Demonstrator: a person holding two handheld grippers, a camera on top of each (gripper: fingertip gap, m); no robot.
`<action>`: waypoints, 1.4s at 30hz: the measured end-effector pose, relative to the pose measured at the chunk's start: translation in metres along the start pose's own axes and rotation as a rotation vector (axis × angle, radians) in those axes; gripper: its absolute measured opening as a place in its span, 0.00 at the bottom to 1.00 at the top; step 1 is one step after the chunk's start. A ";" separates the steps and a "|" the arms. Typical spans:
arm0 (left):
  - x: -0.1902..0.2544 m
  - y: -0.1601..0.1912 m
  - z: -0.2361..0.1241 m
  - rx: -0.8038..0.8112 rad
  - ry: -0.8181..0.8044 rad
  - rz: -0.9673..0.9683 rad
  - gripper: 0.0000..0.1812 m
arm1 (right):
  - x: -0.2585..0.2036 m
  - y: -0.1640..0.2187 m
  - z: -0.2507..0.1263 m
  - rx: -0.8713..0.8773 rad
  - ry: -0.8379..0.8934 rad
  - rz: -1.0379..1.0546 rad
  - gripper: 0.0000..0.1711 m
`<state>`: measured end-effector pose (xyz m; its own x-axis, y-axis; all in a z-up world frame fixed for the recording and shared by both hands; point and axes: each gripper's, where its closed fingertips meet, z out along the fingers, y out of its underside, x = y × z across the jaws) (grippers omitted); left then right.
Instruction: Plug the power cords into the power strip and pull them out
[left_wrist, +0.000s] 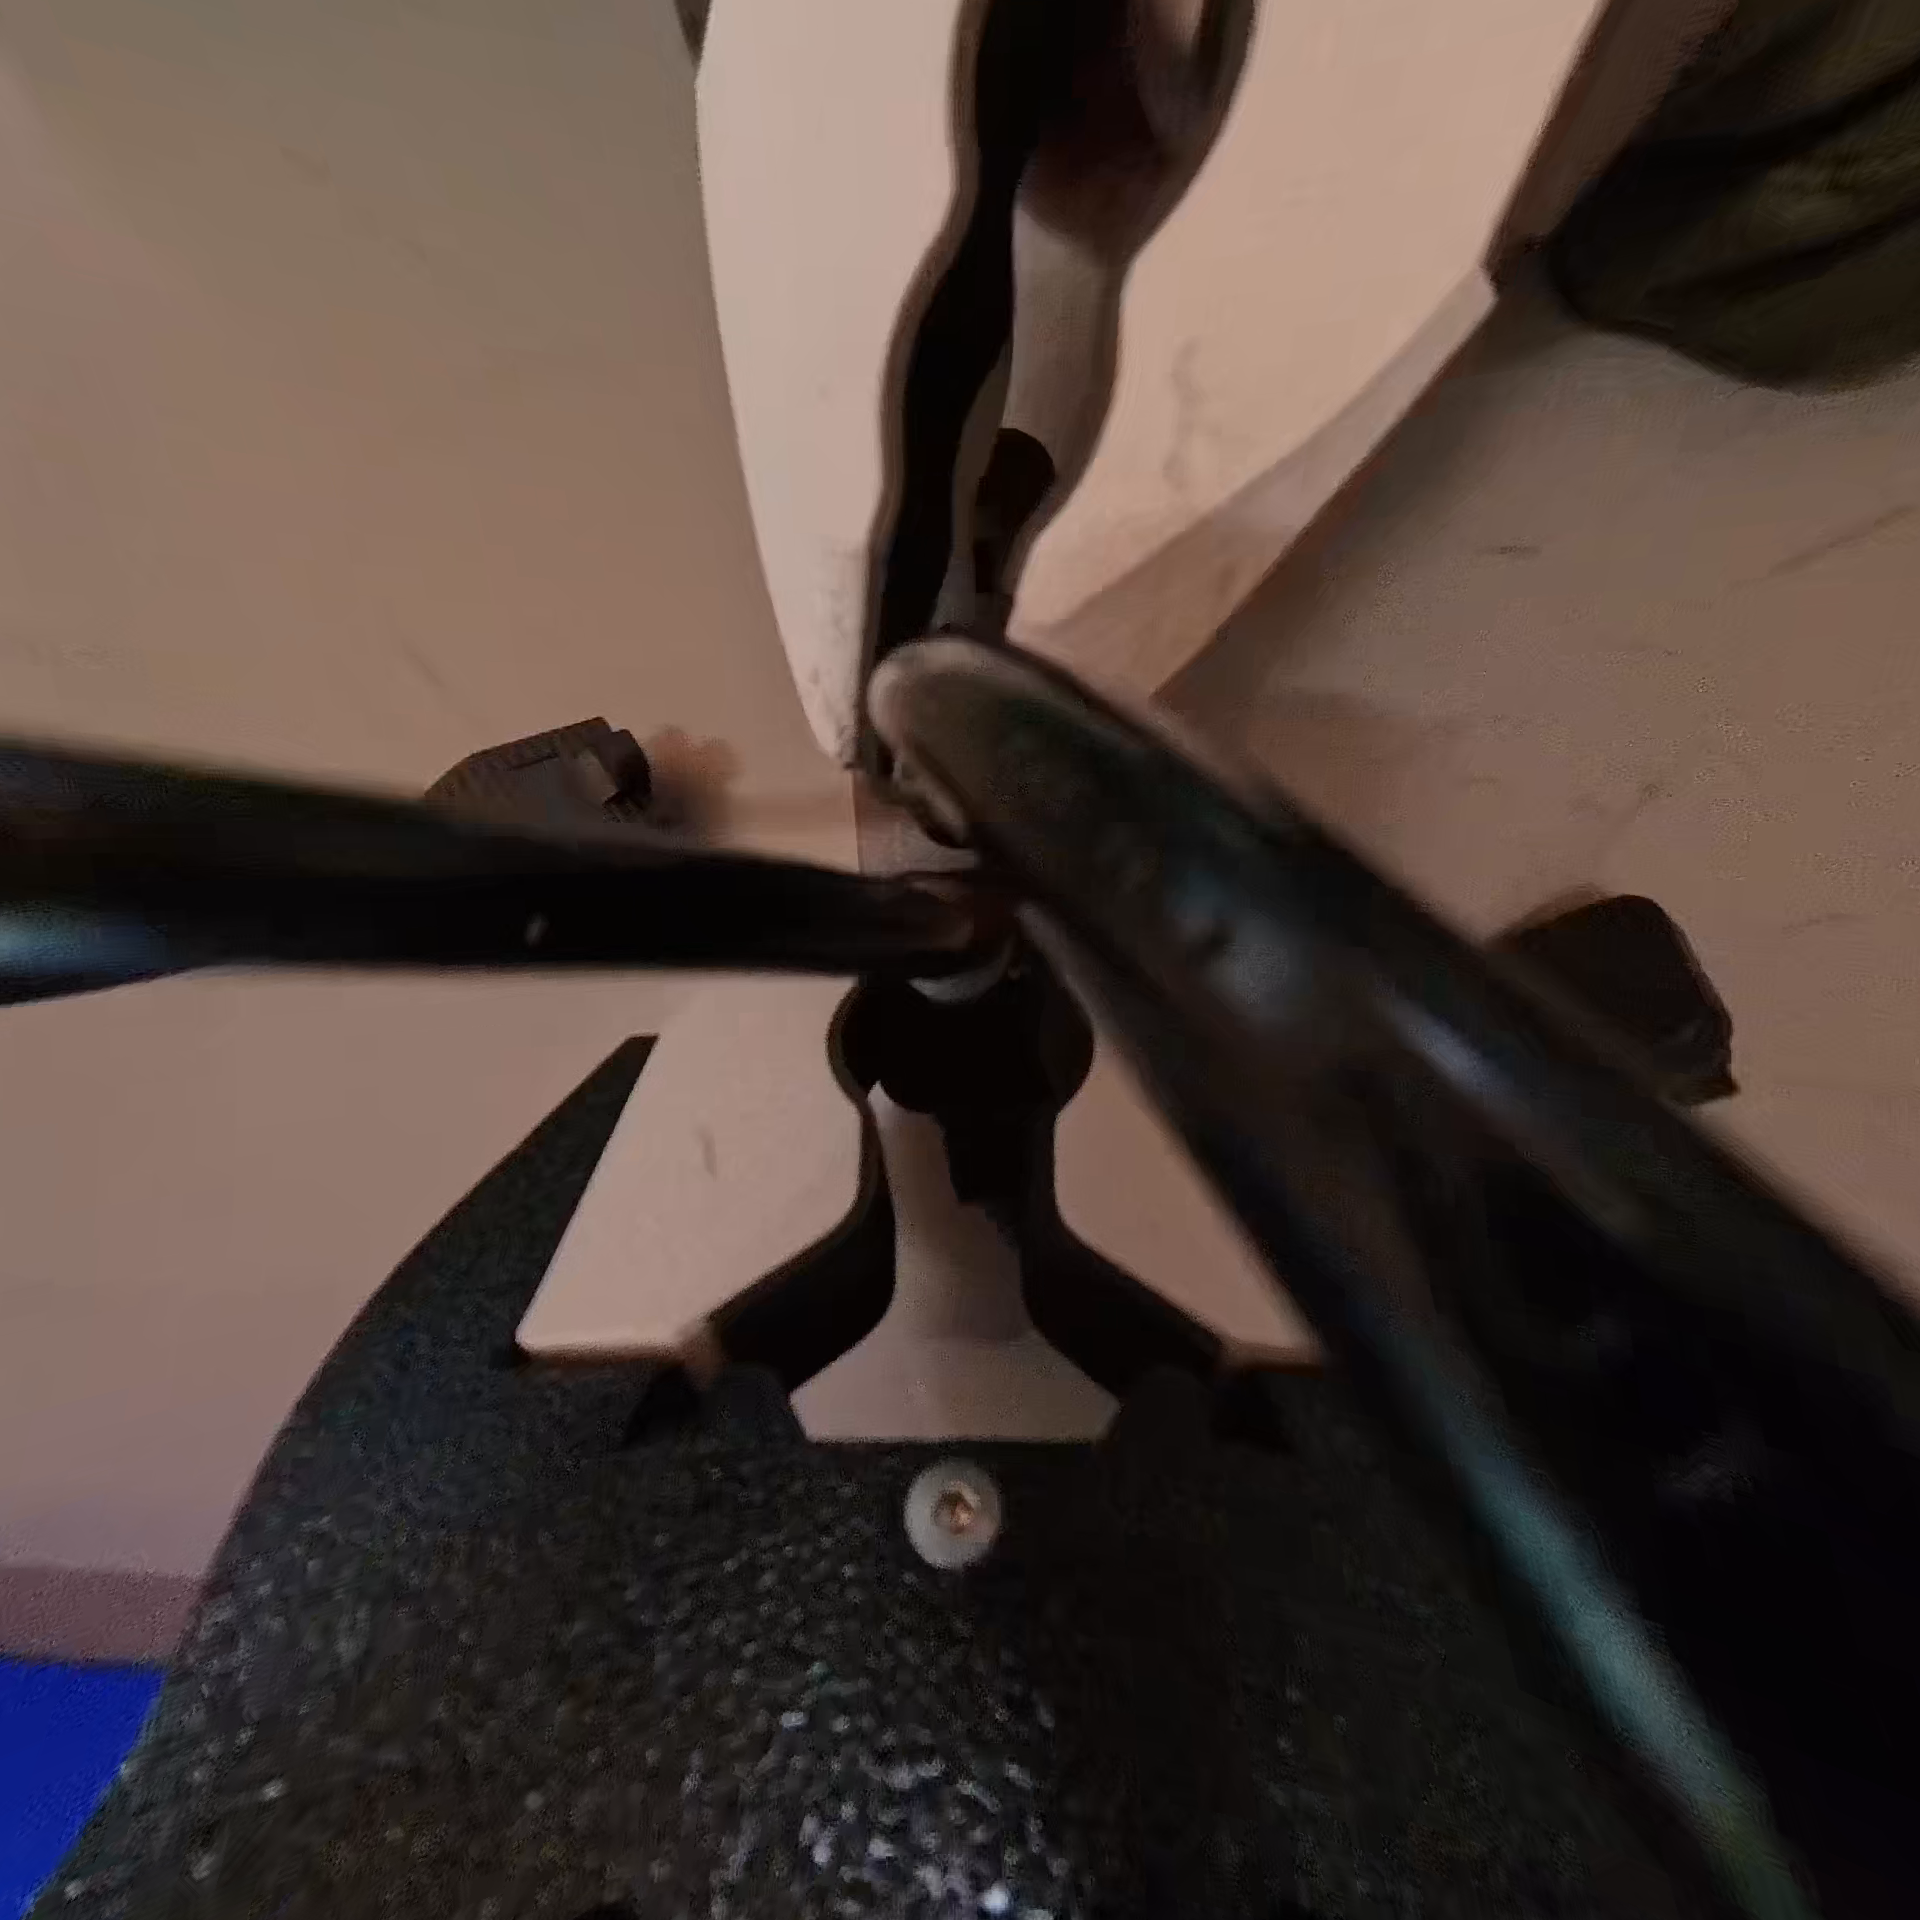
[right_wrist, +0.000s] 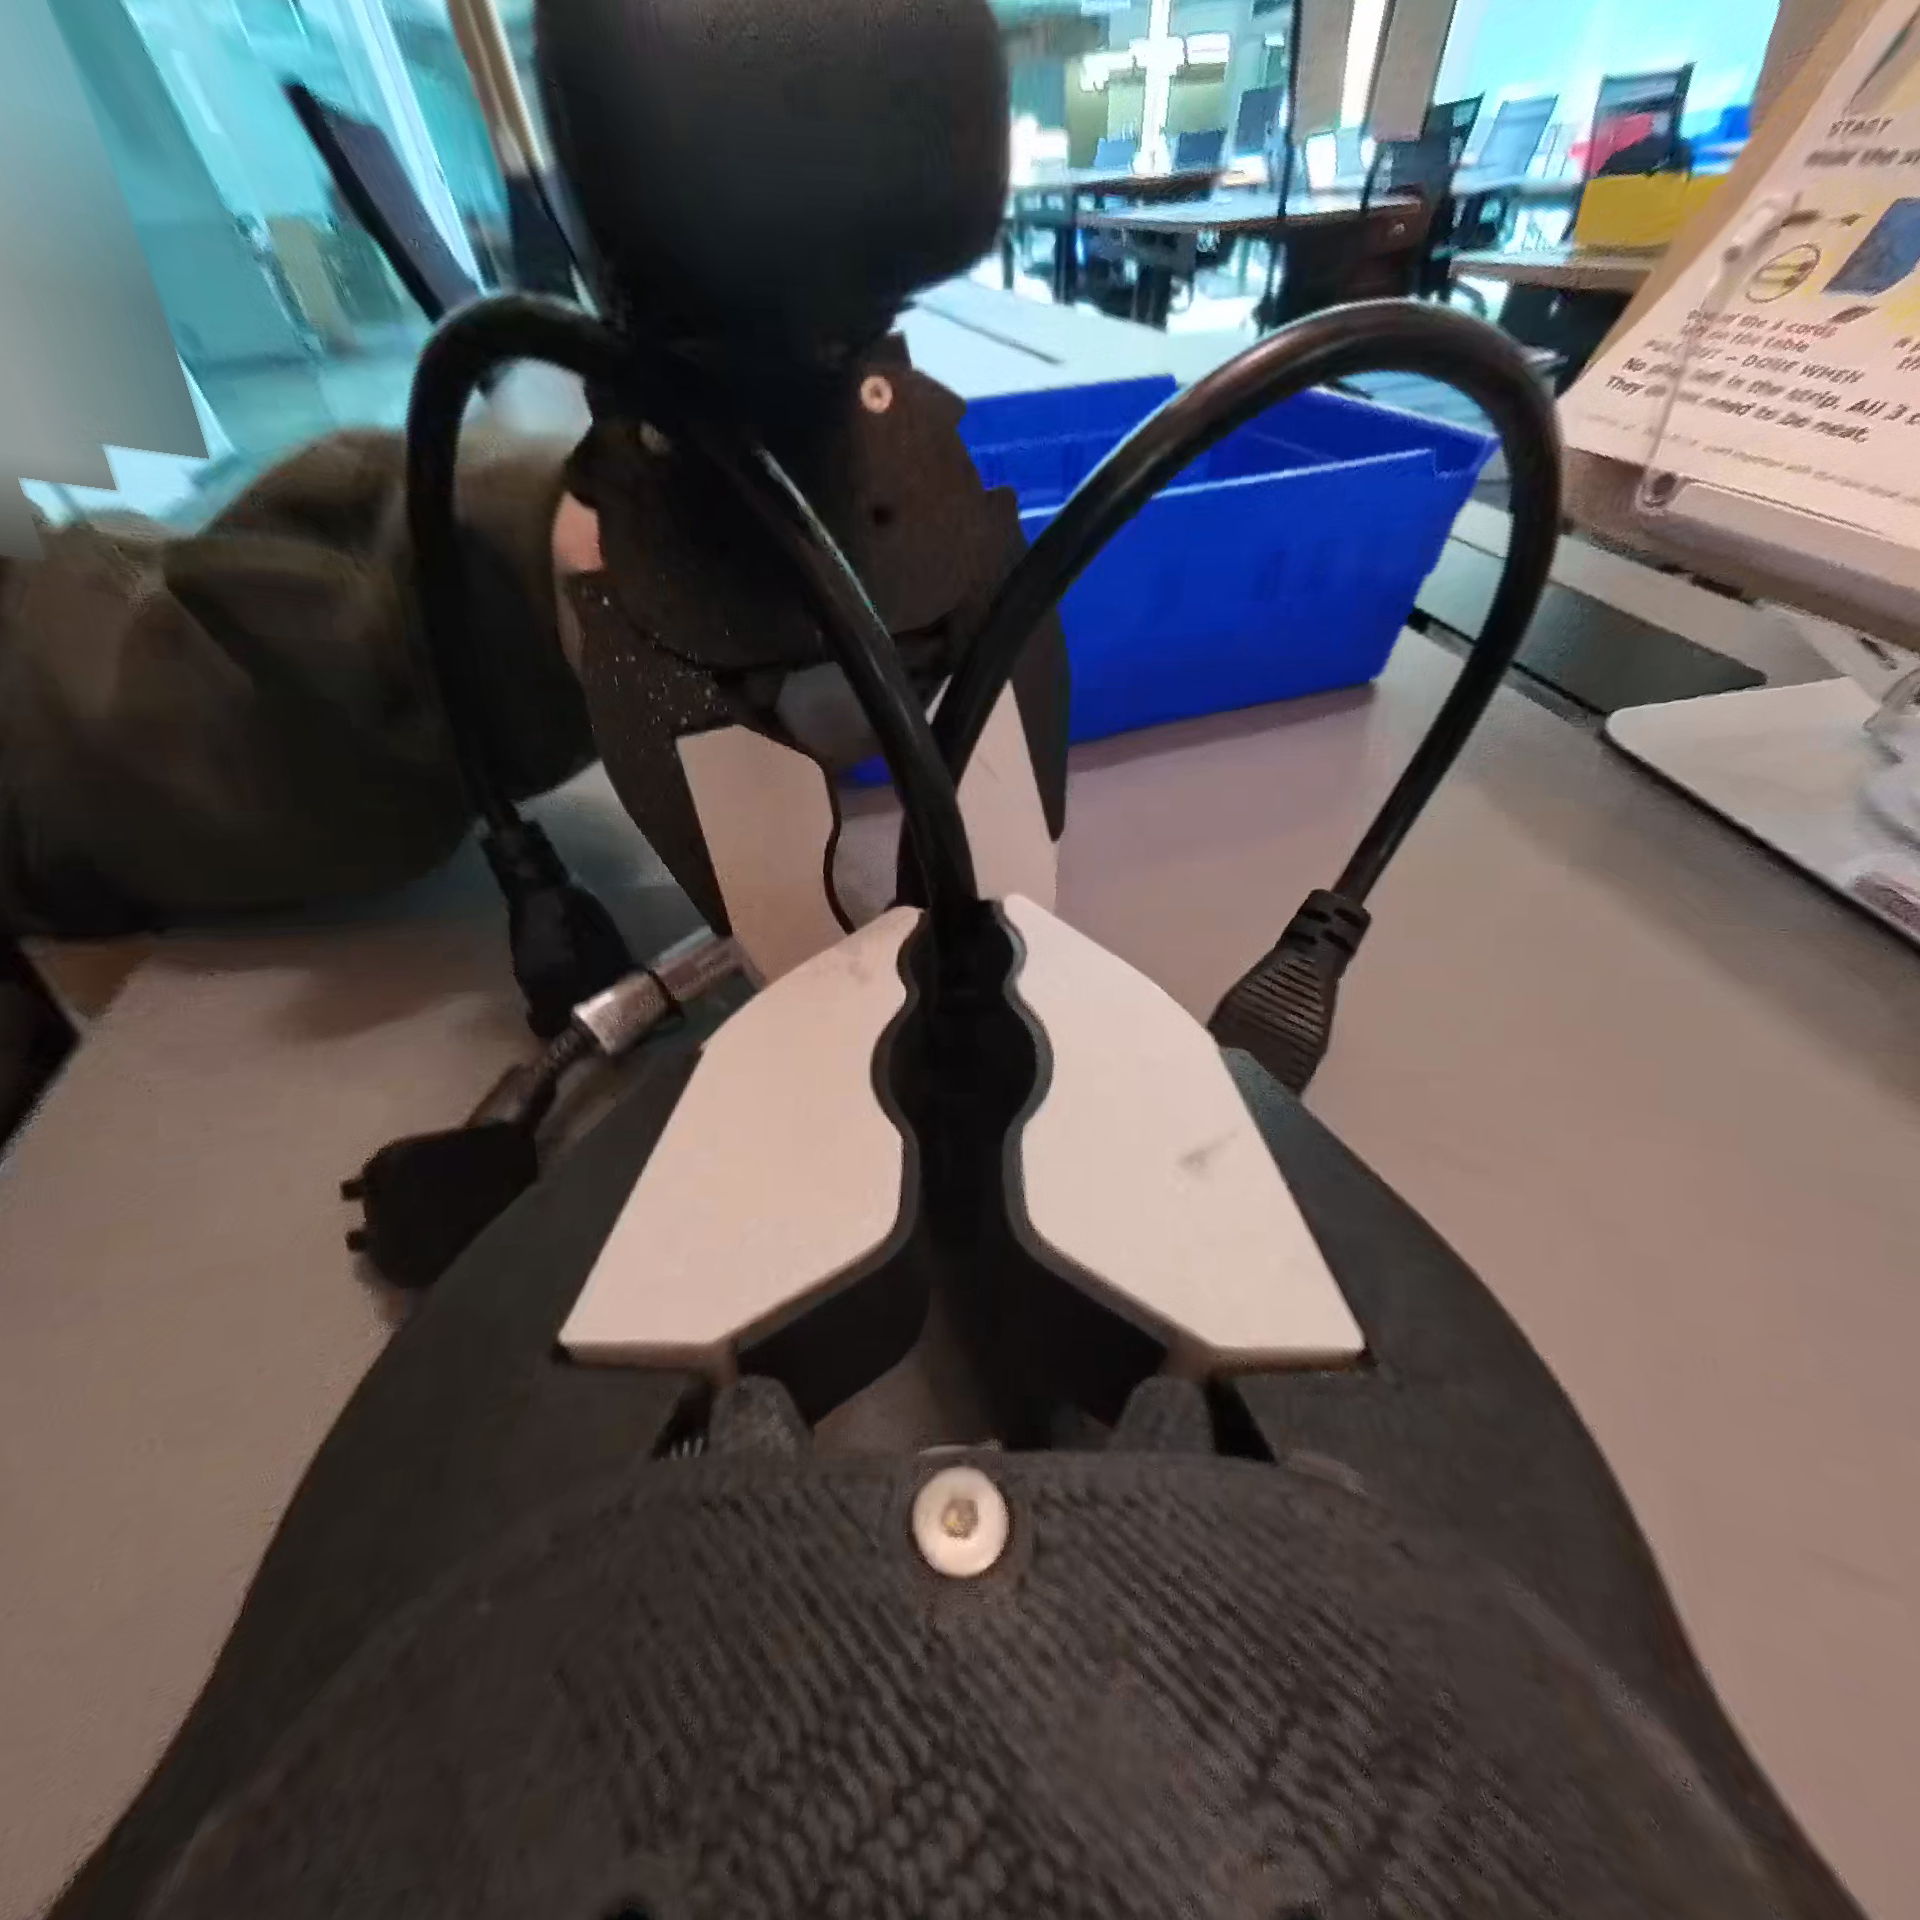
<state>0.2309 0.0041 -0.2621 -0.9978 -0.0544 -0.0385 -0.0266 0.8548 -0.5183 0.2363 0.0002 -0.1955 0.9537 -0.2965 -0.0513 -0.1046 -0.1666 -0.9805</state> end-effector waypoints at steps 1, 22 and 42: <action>0.001 0.000 0.003 -0.024 0.017 0.000 0.14 | 0.001 0.004 -0.004 -0.051 0.018 -0.045 0.05; 0.007 0.020 -0.006 -0.224 0.042 0.052 0.09 | -0.008 0.010 -0.005 0.003 -0.038 0.024 0.05; 0.005 0.012 -0.005 -0.323 0.058 0.079 0.09 | -0.006 -0.006 -0.003 0.069 -0.011 0.028 0.06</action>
<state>0.2248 0.0167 -0.2645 -0.9991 0.0401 -0.0147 0.0423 0.9750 -0.2181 0.2304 0.0001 -0.1887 0.9538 -0.2894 -0.0808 -0.1119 -0.0929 -0.9894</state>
